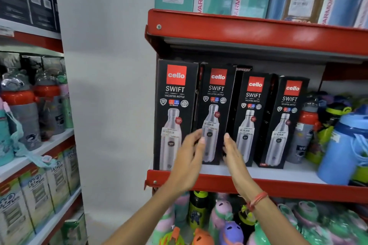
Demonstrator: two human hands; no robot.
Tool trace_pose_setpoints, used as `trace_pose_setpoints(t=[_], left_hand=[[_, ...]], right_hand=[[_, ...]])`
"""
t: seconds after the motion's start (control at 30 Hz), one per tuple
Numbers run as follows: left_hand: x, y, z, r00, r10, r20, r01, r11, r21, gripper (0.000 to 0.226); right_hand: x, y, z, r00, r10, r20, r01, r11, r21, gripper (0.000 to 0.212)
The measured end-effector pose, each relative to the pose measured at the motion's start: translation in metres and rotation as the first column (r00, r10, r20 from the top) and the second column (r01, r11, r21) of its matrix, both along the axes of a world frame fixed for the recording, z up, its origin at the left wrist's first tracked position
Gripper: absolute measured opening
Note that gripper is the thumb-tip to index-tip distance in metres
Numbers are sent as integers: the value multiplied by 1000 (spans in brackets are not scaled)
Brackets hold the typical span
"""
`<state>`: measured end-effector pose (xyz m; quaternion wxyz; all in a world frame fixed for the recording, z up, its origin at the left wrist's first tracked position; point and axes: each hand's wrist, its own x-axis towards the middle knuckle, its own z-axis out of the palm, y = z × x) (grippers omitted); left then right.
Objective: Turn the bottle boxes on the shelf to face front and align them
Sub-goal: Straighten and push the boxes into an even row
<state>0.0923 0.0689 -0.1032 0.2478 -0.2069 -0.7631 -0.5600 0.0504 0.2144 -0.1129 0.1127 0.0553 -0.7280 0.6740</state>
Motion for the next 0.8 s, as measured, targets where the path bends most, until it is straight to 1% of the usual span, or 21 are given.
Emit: trace_pose_setpoints(t=[0.03, 0.07, 0.1, 0.17, 0.27, 0.33, 0.43, 0.57, 0.67, 0.7, 0.8], left_hand=[[-4, 13, -6, 995, -41, 86, 40, 999, 9, 63], [-9, 24, -9, 985, -47, 165, 41, 998, 43, 74], [-15, 31, -9, 971, -36, 235, 16, 996, 87, 80], [-28, 40, -3, 940, -2, 342, -55, 986, 157, 81], [-37, 50, 7, 891, 16, 453, -115, 975, 191, 73], [-34, 54, 8, 879, 43, 475, -150, 970, 191, 71], [-27, 48, 1, 878, 62, 474, -164, 970, 178, 77], [-13, 32, -6, 882, -4, 471, -115, 968, 225, 85], [-4, 24, -8, 884, -17, 468, -93, 973, 211, 97], [-1, 22, -8, 883, -14, 470, -94, 974, 205, 97], [10, 21, -7, 886, -34, 463, -76, 973, 217, 86]], right_hand=[[-2, 2, 0, 1000, 20, 18, -20, 1000, 0, 70], [-5, 4, 0, 999, 40, 35, -40, 999, 9, 71], [-7, 6, 1, 997, 56, 51, -57, 998, 26, 72], [-11, 8, 4, 995, 70, 77, -74, 995, 60, 74], [-14, 10, 9, 992, 70, 106, -80, 993, 91, 77], [-12, 15, 9, 991, 70, 115, -83, 990, 110, 81], [-4, 25, 5, 989, 97, 107, -111, 985, 130, 83], [14, 39, -1, 985, 150, 84, -162, 972, 169, 79], [24, 45, -2, 983, 174, 61, -182, 966, 186, 72], [27, 47, -2, 984, 172, 56, -179, 966, 189, 71], [31, 48, -2, 988, 144, 55, -152, 970, 191, 70]])
